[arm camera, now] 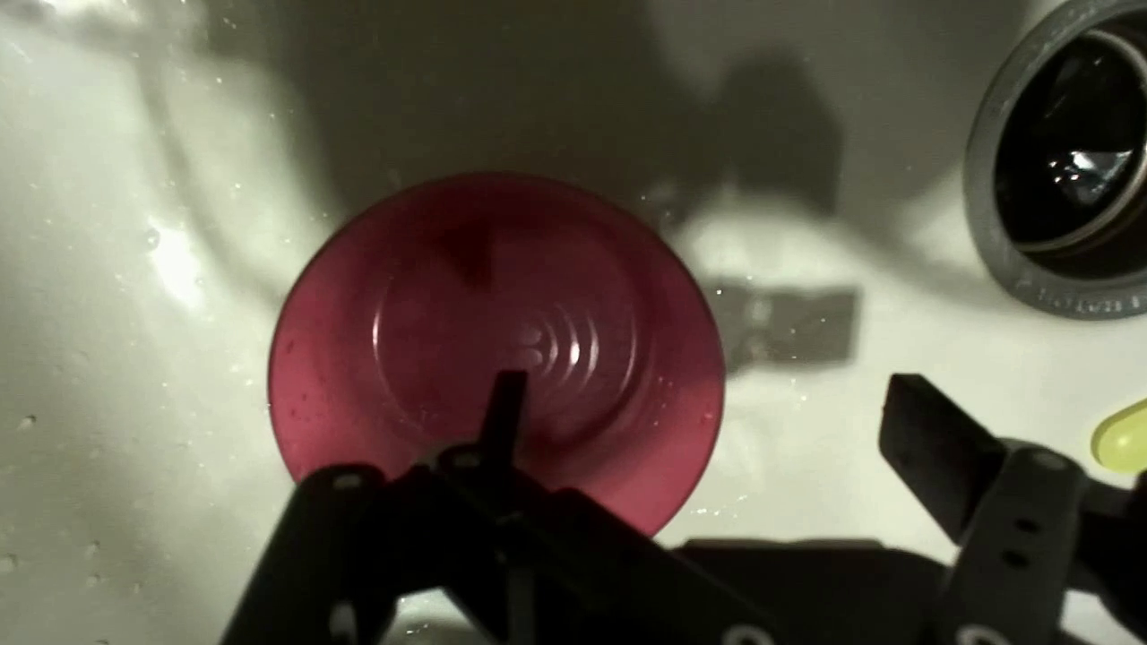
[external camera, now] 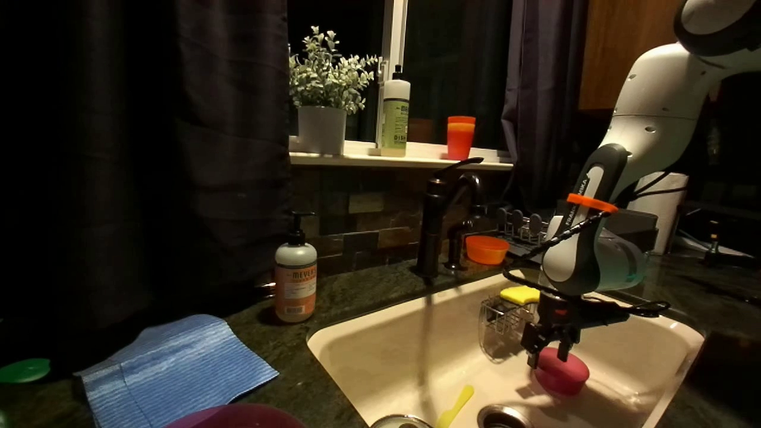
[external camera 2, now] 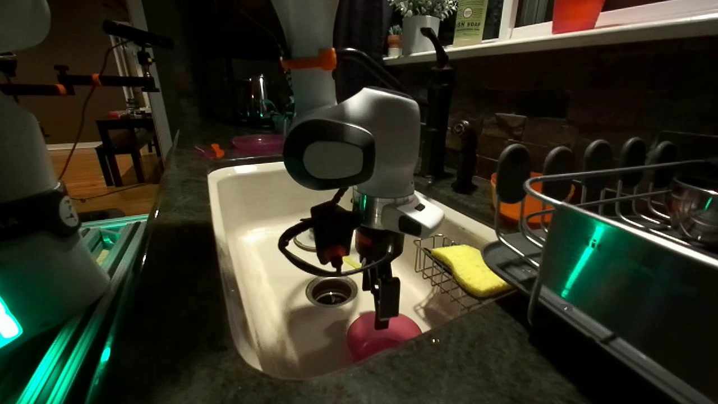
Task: Put the orange bowl inside the yellow bowl and put the purple bowl inside the other plastic bowls
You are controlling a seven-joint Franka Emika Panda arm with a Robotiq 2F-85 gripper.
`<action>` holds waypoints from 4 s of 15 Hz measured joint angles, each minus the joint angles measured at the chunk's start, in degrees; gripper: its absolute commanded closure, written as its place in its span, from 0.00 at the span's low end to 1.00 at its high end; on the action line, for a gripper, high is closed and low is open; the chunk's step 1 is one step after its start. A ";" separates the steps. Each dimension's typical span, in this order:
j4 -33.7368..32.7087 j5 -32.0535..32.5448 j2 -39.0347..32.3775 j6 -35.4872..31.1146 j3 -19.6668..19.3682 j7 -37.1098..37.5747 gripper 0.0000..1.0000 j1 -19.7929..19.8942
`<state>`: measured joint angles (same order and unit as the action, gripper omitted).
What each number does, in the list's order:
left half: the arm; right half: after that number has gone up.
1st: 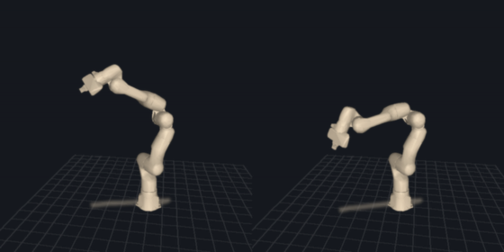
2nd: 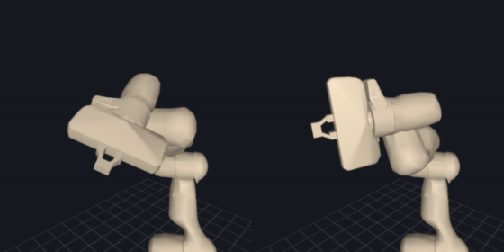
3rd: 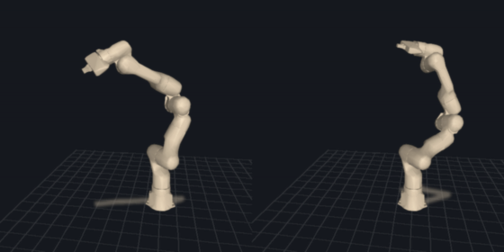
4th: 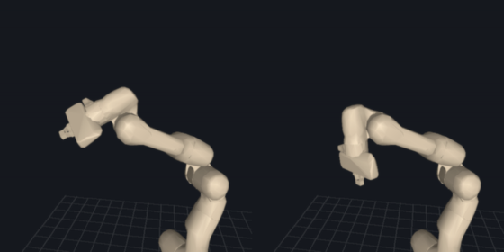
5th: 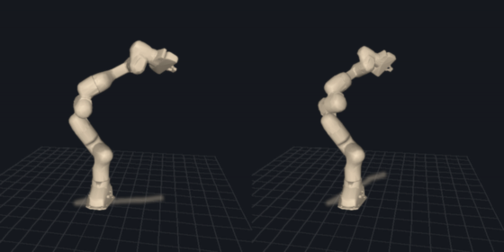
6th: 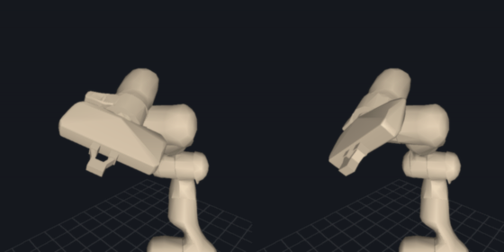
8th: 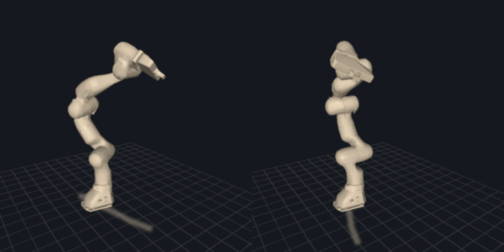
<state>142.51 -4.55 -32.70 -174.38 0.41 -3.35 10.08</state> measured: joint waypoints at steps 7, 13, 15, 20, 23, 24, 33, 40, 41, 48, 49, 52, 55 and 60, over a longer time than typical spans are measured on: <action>-4.60 1.33 -4.78 0.00 -1.04 -0.29 0.74 -0.90; -6.16 1.33 -4.68 2.36 -5.50 3.17 1.00 -6.04; -6.36 1.33 -3.54 5.85 -6.76 4.58 0.99 -8.06; -6.59 1.83 2.28 18.06 -8.56 10.23 0.99 -12.98; -7.72 2.63 6.59 27.69 -8.62 13.95 0.99 -14.54; -8.17 3.32 7.98 30.37 -8.61 15.10 0.99 -14.86; -14.27 10.52 19.58 53.18 -7.01 18.08 0.99 -15.30; -20.63 19.77 21.93 55.42 -4.99 17.71 0.99 -15.13; -21.18 20.84 21.95 55.42 -4.91 17.51 0.99 -15.11; -23.12 22.98 22.58 55.71 -4.60 9.96 0.99 -13.82; -23.36 22.98 22.93 55.71 -4.51 8.13 0.99 -13.49; -23.86 22.98 24.61 55.72 -4.47 3.04 0.99 -12.56; -24.12 22.98 26.35 55.37 -4.44 -0.89 0.99 -11.63; -23.99 19.28 26.78 49.63 -4.45 -8.14 0.99 -9.11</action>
<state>118.52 14.73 -5.92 -124.75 -4.04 -11.48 0.97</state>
